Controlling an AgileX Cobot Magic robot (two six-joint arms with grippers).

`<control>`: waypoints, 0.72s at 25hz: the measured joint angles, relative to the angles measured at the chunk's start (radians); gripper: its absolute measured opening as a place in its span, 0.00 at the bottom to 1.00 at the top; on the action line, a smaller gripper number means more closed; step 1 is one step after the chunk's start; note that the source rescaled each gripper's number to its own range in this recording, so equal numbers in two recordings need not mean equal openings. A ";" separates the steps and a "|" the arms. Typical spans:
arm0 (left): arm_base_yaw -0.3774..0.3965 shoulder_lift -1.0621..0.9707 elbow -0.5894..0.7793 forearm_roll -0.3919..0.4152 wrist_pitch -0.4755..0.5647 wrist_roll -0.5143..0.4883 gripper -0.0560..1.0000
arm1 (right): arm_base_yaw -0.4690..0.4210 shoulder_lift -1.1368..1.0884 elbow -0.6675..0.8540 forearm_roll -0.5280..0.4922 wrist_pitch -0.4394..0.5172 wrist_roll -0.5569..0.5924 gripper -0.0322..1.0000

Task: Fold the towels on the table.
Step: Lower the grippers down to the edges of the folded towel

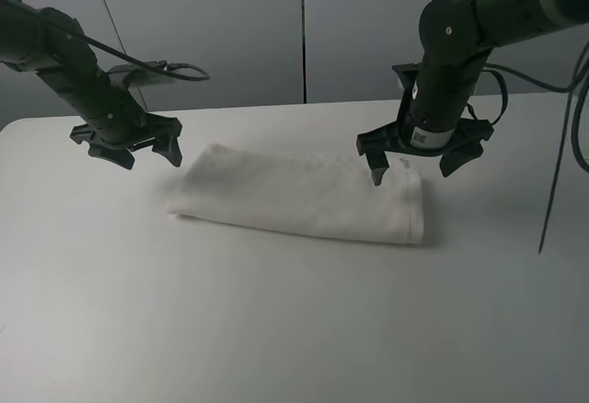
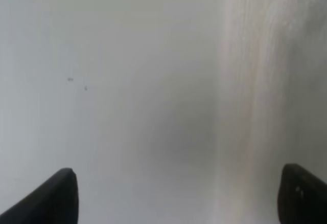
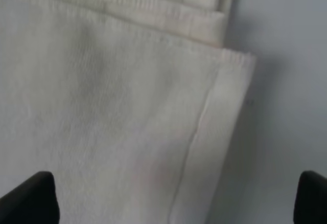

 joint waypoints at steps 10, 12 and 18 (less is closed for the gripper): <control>0.000 0.082 -0.032 0.005 -0.002 0.023 1.00 | -0.074 0.062 -0.027 0.157 0.023 -0.086 1.00; 0.000 0.100 -0.047 0.005 0.000 0.024 1.00 | -0.076 0.062 -0.029 0.161 0.023 -0.094 1.00; 0.000 0.138 -0.068 0.009 0.010 0.037 1.00 | -0.077 0.064 -0.029 0.205 -0.016 -0.125 1.00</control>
